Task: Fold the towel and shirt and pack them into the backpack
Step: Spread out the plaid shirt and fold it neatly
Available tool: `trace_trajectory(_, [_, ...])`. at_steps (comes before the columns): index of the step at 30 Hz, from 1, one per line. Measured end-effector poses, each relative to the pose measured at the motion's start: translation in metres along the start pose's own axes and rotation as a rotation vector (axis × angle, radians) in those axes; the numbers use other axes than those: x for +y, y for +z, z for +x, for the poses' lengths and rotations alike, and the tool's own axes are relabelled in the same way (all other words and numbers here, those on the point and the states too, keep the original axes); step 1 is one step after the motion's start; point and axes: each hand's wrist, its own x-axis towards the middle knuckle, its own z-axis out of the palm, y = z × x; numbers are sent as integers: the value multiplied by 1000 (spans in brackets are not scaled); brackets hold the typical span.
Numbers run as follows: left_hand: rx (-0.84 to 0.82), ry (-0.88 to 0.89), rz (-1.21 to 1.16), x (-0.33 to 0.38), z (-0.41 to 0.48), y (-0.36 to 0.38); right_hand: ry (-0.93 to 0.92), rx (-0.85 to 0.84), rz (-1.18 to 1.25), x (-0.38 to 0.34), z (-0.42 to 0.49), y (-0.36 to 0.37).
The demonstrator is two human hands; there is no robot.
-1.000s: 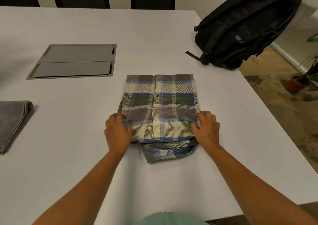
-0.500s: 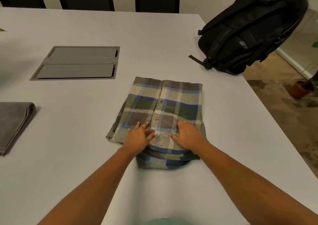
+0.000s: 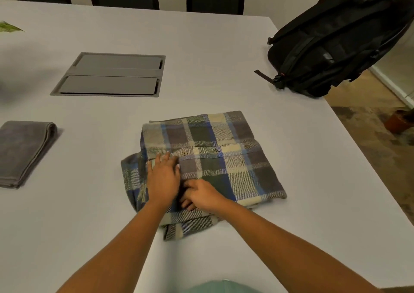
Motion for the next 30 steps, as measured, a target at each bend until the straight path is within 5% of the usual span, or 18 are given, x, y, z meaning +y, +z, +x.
trace_trajectory(5, [-73, -128, 25, -13, -26, 11, -414, 471, -437, 7, 9, 2])
trace_trajectory(8, [-111, -133, 123, -24, -30, 15, -517, 332, -680, 14, 17, 10])
trace_trajectory(11, [-159, -151, 152, -27, -29, 16, -500, 245, -892, 31, 23, 6])
trace_trajectory(16, [-170, -158, 153, -28, -28, 15, -373, 372, -1009, 54, 27, -27])
trace_trajectory(30, [-100, -156, 158, -33, -30, 23, -89, 525, -1029, 100, 13, -125])
